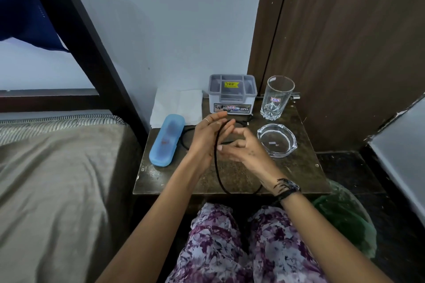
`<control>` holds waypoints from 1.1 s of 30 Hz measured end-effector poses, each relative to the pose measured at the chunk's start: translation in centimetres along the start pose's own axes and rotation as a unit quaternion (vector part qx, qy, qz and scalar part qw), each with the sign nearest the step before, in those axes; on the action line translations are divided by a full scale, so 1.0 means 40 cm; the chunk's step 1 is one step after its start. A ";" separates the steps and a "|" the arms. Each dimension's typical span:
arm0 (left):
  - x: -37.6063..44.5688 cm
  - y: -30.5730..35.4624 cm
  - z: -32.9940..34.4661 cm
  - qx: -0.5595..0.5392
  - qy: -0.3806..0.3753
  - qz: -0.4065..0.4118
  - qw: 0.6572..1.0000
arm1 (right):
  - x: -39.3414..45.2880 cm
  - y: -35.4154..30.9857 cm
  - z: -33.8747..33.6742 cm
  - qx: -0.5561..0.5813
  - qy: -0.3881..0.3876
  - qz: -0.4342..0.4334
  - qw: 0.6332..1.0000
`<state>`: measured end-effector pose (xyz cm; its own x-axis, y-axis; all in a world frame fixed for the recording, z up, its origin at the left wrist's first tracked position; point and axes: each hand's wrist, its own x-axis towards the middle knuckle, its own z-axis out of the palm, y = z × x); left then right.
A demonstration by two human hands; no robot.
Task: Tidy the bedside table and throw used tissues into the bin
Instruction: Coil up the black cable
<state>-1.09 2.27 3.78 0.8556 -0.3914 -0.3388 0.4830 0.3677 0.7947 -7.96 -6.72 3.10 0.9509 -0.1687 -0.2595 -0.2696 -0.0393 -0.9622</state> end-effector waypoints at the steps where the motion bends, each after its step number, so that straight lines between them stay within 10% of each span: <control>1: -0.004 -0.001 0.000 0.005 -0.010 0.003 1.000 | -0.006 -0.003 -0.002 0.026 -0.010 0.008 1.000; 11: 0.004 0.012 -0.030 0.249 -0.095 0.075 0.961 | -0.041 -0.030 -0.004 -0.052 -0.034 -0.009 0.998; 20: 0.026 0.058 -0.089 0.576 -0.015 0.243 0.781 | -0.032 -0.068 -0.094 0.095 0.093 -0.117 0.984; 26: -0.019 0.103 -0.012 0.193 -0.122 0.123 0.966 | 0.010 -0.043 -0.089 -0.016 0.238 -0.116 0.964; 30: 0.001 0.073 0.025 0.073 -0.175 0.085 0.978 | 0.023 -0.008 -0.011 -0.204 0.129 -0.091 0.966; 33: 0.020 0.045 0.014 0.254 -0.154 0.151 0.943 | 0.007 -0.017 0.017 -0.294 0.081 -0.092 0.948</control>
<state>0.34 2.14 5.22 0.8078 -0.5880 0.0419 0.0075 0.0813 0.9967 -7.41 -6.06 3.63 0.9670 -0.2528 -0.0306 -0.1854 -0.6166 -0.7651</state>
